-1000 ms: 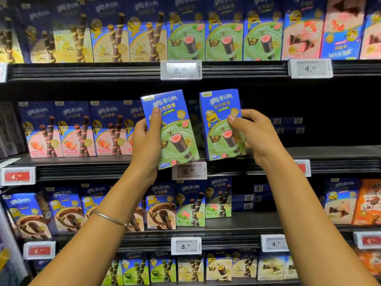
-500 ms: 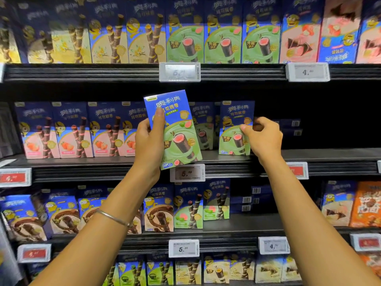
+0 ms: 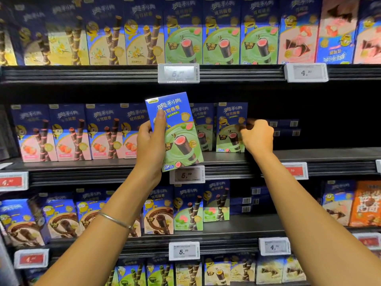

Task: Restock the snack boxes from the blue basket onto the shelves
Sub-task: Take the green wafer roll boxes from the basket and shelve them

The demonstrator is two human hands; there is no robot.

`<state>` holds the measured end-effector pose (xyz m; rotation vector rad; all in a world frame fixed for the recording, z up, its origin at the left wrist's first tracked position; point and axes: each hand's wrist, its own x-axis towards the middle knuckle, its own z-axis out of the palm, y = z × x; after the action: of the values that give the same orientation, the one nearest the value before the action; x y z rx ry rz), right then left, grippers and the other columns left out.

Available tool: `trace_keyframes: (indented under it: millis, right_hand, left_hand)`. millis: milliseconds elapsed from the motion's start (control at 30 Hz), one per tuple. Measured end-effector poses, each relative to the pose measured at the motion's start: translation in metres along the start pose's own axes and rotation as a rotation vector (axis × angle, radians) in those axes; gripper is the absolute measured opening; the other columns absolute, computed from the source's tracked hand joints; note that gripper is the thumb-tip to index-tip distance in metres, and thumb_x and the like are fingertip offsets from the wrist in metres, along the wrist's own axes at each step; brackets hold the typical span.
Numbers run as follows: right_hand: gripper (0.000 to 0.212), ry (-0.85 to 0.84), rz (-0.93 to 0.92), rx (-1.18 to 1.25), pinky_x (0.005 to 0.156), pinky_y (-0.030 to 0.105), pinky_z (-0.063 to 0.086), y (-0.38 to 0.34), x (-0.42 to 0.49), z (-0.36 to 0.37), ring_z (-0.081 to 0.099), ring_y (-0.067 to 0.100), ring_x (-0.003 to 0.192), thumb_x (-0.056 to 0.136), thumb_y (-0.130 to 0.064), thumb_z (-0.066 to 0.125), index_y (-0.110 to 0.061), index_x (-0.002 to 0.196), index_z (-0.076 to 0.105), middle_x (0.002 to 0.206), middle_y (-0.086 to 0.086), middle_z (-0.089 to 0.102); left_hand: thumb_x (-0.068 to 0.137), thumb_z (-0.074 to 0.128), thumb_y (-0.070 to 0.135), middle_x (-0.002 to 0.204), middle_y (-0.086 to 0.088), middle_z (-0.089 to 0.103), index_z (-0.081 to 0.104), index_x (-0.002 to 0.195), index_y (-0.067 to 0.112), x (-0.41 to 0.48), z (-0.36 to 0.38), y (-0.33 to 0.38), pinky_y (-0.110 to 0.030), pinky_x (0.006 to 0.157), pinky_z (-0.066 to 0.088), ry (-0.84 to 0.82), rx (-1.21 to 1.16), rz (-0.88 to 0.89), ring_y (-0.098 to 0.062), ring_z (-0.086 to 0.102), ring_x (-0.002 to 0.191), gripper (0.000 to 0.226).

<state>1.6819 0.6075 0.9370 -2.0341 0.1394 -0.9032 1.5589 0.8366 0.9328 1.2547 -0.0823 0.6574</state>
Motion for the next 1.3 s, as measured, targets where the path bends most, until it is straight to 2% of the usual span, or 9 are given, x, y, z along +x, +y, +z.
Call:
trace_keyframes:
  millis: [233,433,600,767,833,967,1100,1233,1300]
  right_hand:
    - [0.017,-0.011,0.032,-0.063,0.075,0.043,0.051,-0.005,0.002,0.009,0.062,0.045,0.098,0.091,-0.015,0.065,-0.007,0.092,0.049,0.114,0.025,0.061]
    - [0.016,-0.035,0.059,-0.105,0.075,0.041,0.047,-0.006,0.005,0.012,0.062,0.046,0.103,0.091,-0.016,0.064,-0.006,0.099,0.054,0.117,0.024,0.062]
    - [0.024,-0.092,0.076,-0.109,0.074,0.038,0.045,-0.007,0.007,0.009,0.061,0.042,0.103,0.091,-0.021,0.065,-0.005,0.108,0.057,0.121,0.022,0.061]
    - [0.04,-0.004,-0.018,0.111,0.08,0.04,0.054,-0.021,-0.015,-0.011,0.065,0.025,0.1,0.092,-0.044,0.066,-0.01,0.112,0.062,0.114,0.009,0.064]
    - [0.03,-0.105,-0.129,0.34,0.077,0.029,0.054,-0.036,-0.038,-0.023,0.068,0.004,0.091,0.094,-0.05,0.064,-0.022,0.104,0.066,0.105,-0.003,0.069]
    - [0.025,-0.545,-0.217,0.558,0.076,0.027,0.062,-0.067,-0.084,-0.038,0.072,0.006,0.095,0.093,-0.049,0.067,-0.027,0.106,0.07,0.104,-0.007,0.075]
    - [0.033,-0.496,-0.292,0.478,0.076,0.034,0.063,-0.079,-0.104,-0.038,0.073,0.011,0.095,0.089,-0.031,0.077,-0.016,0.116,0.067,0.104,-0.003,0.074]
    - [0.03,-0.533,-0.205,0.545,0.081,0.043,0.063,-0.074,-0.105,-0.039,0.073,0.015,0.097,0.09,-0.023,0.077,-0.012,0.116,0.068,0.102,-0.002,0.074]
    - [0.03,-0.526,-0.18,0.552,0.08,0.046,0.063,-0.07,-0.103,-0.04,0.073,0.015,0.099,0.09,-0.023,0.077,-0.014,0.117,0.068,0.106,0.0,0.075]
  left_hand:
    - [0.103,0.057,0.056,0.11,-0.001,0.081,0.06,0.12,0.021,0.002,0.001,0.0,-0.036,0.08,0.066,-0.015,0.005,-0.001,-0.018,0.08,0.096,0.039]
    - [0.103,0.057,0.057,0.112,-0.002,0.081,0.059,0.119,0.023,0.002,0.001,0.0,-0.03,0.07,0.066,-0.031,0.015,-0.01,-0.018,0.08,0.096,0.038]
    - [0.103,0.057,0.056,0.11,-0.001,0.081,0.057,0.129,0.017,0.0,0.001,0.0,-0.031,0.074,0.067,-0.035,-0.001,-0.003,-0.017,0.08,0.094,0.046]
    - [0.104,0.057,0.055,0.112,-0.003,0.081,0.056,0.132,0.015,0.0,0.001,0.0,-0.032,0.072,0.066,-0.043,-0.003,-0.004,-0.02,0.08,0.095,0.049]
    - [0.103,0.058,0.055,0.112,-0.002,0.081,0.055,0.134,0.014,-0.001,0.003,0.0,-0.037,0.08,0.066,-0.043,0.004,-0.003,-0.02,0.08,0.097,0.051]
    - [0.102,0.062,0.05,0.104,0.001,0.082,0.055,0.131,0.013,-0.004,0.011,-0.003,-0.031,0.072,0.066,-0.049,-0.019,0.028,-0.017,0.081,0.092,0.048]
    - [0.099,0.066,0.049,0.103,0.002,0.081,0.054,0.131,0.011,-0.007,0.013,-0.005,-0.027,0.065,0.063,-0.059,-0.022,0.056,-0.016,0.081,0.089,0.051]
    - [0.086,0.055,0.071,0.118,-0.008,0.078,0.057,0.133,0.009,-0.009,0.009,0.001,-0.047,0.087,0.065,-0.092,-0.021,0.047,-0.025,0.078,0.103,0.079]
    - [0.102,0.051,0.061,0.114,-0.004,0.076,0.058,0.124,0.011,-0.005,0.004,0.0,-0.04,0.083,0.063,-0.056,0.021,0.065,-0.015,0.078,0.098,0.055]
